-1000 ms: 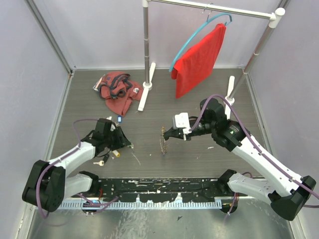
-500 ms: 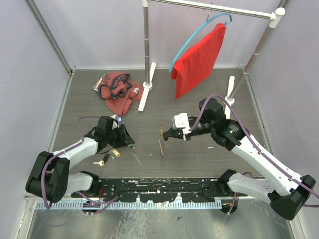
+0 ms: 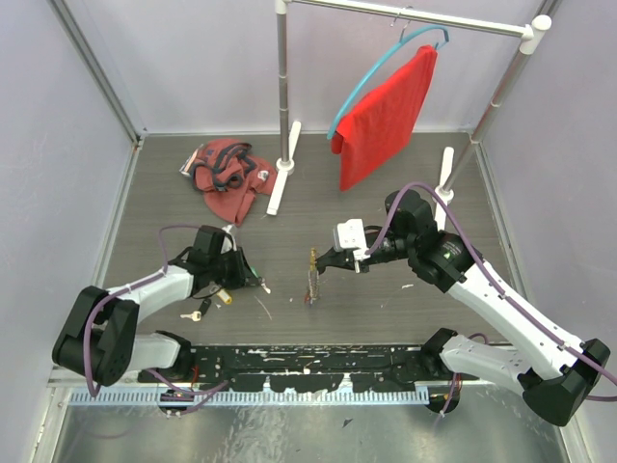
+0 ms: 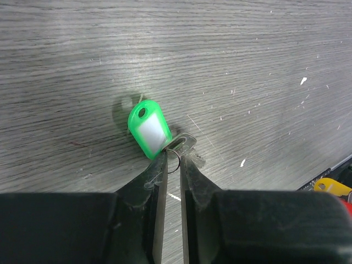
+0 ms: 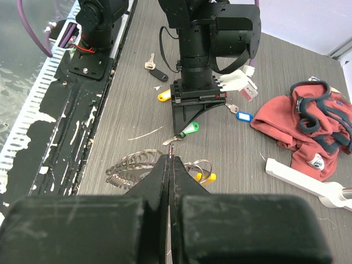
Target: Put the keys on the keyring
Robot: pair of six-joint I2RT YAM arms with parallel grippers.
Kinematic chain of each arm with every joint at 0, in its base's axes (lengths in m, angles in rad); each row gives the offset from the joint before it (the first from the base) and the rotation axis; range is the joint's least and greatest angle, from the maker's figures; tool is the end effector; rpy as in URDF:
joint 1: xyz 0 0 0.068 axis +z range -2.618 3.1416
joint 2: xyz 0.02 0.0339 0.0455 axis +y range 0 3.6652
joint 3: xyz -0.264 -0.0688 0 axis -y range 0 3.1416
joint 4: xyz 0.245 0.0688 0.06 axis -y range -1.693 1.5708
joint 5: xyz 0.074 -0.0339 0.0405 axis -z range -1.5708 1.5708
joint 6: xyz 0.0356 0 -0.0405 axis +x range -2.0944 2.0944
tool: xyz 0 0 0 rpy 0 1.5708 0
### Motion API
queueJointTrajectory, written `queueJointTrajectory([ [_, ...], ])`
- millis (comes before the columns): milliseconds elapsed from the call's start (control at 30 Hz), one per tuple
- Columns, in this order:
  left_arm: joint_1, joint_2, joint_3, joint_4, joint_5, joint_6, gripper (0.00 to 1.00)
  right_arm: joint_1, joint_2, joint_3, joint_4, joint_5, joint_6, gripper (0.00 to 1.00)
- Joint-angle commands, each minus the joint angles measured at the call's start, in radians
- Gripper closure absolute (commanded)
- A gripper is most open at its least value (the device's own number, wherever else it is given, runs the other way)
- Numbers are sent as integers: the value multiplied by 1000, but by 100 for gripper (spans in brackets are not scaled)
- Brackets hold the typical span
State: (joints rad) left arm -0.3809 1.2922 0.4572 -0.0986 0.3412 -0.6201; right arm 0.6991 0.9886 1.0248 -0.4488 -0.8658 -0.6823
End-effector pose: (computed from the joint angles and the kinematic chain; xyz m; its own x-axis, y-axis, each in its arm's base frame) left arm 0.2001 -0.0930 0.1395 -0.9182 -0.2222 -0.3279 0.0019 0.8254 -0.5646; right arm 0.1406 0.1536 0.3639 0.3615 -0.2299 -0.9036 -0.9317 -0.1262 -0.3406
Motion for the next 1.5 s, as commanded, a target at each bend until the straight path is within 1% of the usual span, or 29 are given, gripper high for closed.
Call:
queueJointTrajectory([
  [0,-4,-6,26,4,6,24,77,6,-11,47,30,-18,-11,99],
  [67,-6,-14,27,-12,-12,21,69,6,-12,47,30,-18,-11,99],
  [133,-8,-15,28,-18,-23,20,67,6,-12,46,30,-19,-12,99],
  [233,-10,-64,32,-39,-43,27,66,6,-12,44,29,-19,-12,99],
  [400,-16,-76,50,-76,-59,56,73,6,-10,43,29,-22,-16,99],
  [433,-16,-77,54,-80,-58,59,73,5,-11,43,28,-24,-17,99],
  [467,-17,-81,55,-84,-57,60,72,6,-12,43,28,-24,-16,99],
  [567,-38,-120,60,-107,-86,73,65,5,-17,39,28,-22,-16,99],
  [633,-91,-162,75,-145,-140,94,60,6,-18,37,27,-22,-16,99],
  [700,-157,-192,100,-194,-218,133,57,6,-20,36,27,-22,-16,99],
  [733,-202,-202,121,-234,-302,161,54,6,-20,36,26,-22,-16,99],
  [800,-279,-203,186,-328,-426,208,49,5,-19,36,26,-22,-17,99],
  [933,-352,-134,290,-456,-541,263,50,5,-16,37,27,-28,-19,99],
  [1033,-379,-35,361,-565,-624,238,53,6,-12,41,26,-31,-22,99],
  [1133,-410,90,415,-600,-625,250,54,6,-10,43,26,-32,-24,99],
  [1300,-467,281,569,-747,-708,259,54,6,-12,42,13,-26,-29,99],
  [1367,-471,324,590,-770,-736,255,54,6,-14,42,12,-25,-32,99],
  [1467,-471,338,594,-766,-747,261,57,5,-12,43,9,-24,-34,99],
])
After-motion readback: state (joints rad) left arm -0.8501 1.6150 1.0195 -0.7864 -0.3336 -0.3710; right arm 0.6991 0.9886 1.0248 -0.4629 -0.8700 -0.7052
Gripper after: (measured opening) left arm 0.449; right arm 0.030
